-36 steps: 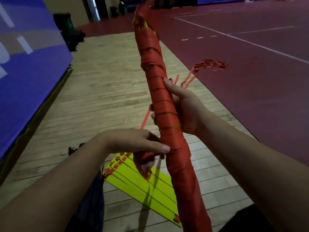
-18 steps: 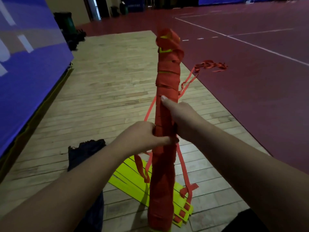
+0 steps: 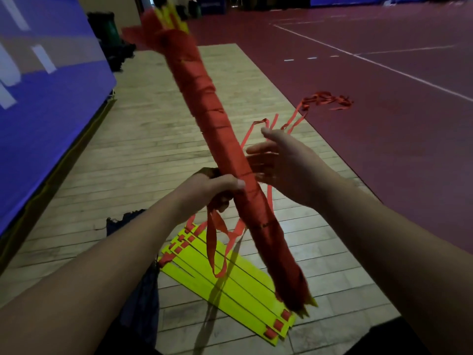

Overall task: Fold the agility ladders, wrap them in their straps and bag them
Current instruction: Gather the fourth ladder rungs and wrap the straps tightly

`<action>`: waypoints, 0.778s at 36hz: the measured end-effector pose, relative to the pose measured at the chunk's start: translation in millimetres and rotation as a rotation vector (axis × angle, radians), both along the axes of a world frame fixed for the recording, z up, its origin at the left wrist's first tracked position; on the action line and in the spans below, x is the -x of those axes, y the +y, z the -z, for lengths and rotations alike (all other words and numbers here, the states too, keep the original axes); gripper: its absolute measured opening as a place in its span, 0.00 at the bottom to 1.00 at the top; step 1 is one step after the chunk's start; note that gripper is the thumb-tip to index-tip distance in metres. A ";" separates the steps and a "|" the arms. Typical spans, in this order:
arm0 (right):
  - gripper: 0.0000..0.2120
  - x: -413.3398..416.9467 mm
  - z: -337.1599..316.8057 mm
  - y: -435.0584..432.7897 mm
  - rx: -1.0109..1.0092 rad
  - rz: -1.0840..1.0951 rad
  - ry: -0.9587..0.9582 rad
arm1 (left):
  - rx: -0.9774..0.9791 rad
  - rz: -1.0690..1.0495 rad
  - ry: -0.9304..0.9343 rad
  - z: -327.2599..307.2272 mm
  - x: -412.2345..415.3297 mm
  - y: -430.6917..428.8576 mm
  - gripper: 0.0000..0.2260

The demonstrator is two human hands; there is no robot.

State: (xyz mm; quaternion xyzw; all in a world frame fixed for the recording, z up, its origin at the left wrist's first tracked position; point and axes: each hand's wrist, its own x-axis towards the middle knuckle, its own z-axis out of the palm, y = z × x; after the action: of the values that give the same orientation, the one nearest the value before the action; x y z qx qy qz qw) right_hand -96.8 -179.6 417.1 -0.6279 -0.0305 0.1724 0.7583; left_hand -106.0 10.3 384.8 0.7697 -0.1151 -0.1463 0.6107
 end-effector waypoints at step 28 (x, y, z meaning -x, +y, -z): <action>0.36 6.0 42.4 14.3 0.996 0.017 -0.386 | 0.193 -0.181 0.369 8.6 -9.9 8.8 0.24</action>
State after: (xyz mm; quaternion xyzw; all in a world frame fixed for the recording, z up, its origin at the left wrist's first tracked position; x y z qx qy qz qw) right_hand -102.9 -165.4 374.7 -0.9323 -0.0790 0.0412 0.3505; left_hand -96.1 19.1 376.2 0.6753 0.0546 -0.2173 0.7027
